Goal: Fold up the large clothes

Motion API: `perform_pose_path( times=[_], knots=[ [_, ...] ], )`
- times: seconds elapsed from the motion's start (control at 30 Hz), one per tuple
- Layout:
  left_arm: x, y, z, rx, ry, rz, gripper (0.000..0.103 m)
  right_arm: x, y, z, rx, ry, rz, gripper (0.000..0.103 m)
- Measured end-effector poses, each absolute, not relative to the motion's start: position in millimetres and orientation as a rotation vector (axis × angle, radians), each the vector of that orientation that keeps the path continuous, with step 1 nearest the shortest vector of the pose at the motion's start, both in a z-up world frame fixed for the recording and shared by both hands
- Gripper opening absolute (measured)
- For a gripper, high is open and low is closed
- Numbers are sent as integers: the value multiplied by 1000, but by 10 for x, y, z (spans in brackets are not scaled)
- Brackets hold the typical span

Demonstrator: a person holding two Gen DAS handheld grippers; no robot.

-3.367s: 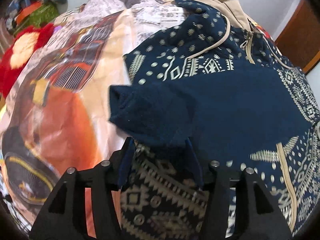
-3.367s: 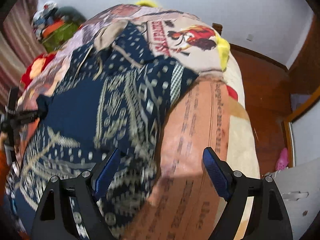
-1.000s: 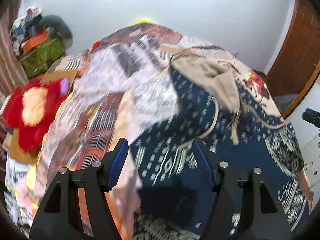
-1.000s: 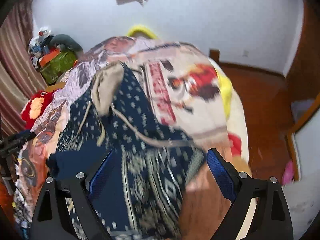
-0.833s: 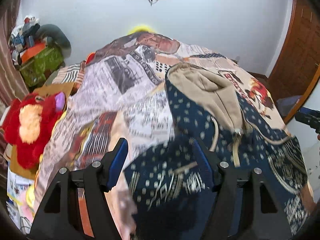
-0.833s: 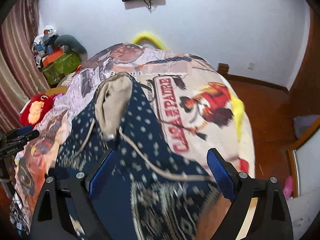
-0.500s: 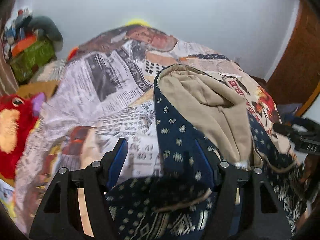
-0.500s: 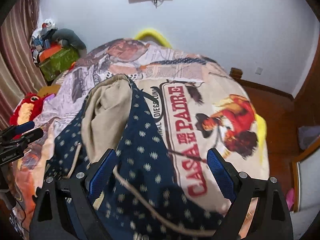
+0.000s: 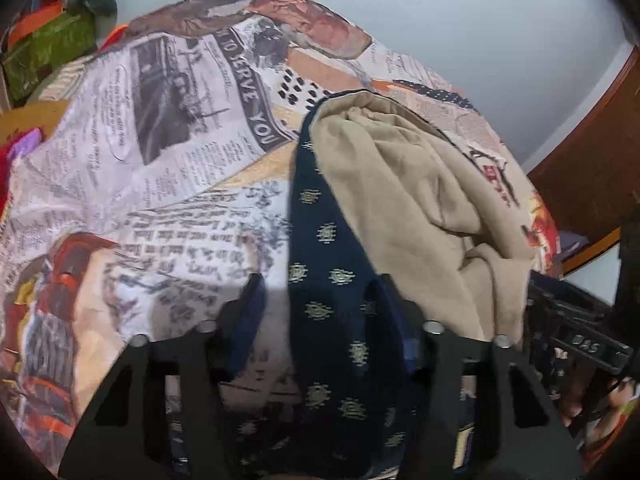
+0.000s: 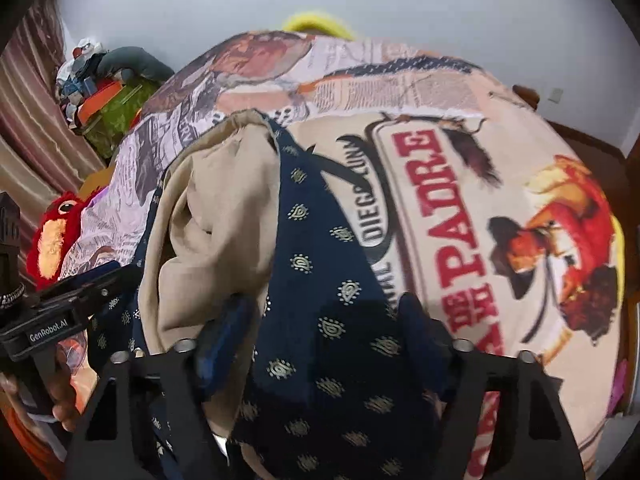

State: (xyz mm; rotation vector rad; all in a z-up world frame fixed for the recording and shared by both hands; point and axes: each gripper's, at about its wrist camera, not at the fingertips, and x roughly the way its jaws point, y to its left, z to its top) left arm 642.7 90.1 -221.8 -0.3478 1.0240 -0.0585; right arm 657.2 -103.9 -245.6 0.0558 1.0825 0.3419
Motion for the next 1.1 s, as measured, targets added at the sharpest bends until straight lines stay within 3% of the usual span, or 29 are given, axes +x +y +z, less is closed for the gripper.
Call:
perform_pose_path(
  times=[0.03,0.07,0.13,0.2,0.3,0.67,1.1],
  knots=[
    [6431,899,-2212,-364,1028,-73,34,6570,-1038,-2461,68,1080,341,59],
    [6428,887,-2198,-377,1030,-77,32,6564,-1041,-2459,80,1077,340,55],
    [6419,833,-2153,-356,1035,-77,13,6556,-1055,-2445,89,1065,328,32],
    [6405,774,-2102,-315,1036,-80,4,6524,-1072,-2427,91,1053,311,21],
    [6321,695,-1958,-277,1014,-105,3,6458,-1091,-2369,90,1038,310,13],
    [5501,458,-1286,-126,924,-242,2,5568,-1193,-1719,1,910,415,10],
    [4132,339,-1884,-51,1124,-261,2,3997,-1192,-1794,-119,957,464,11]
  ],
)
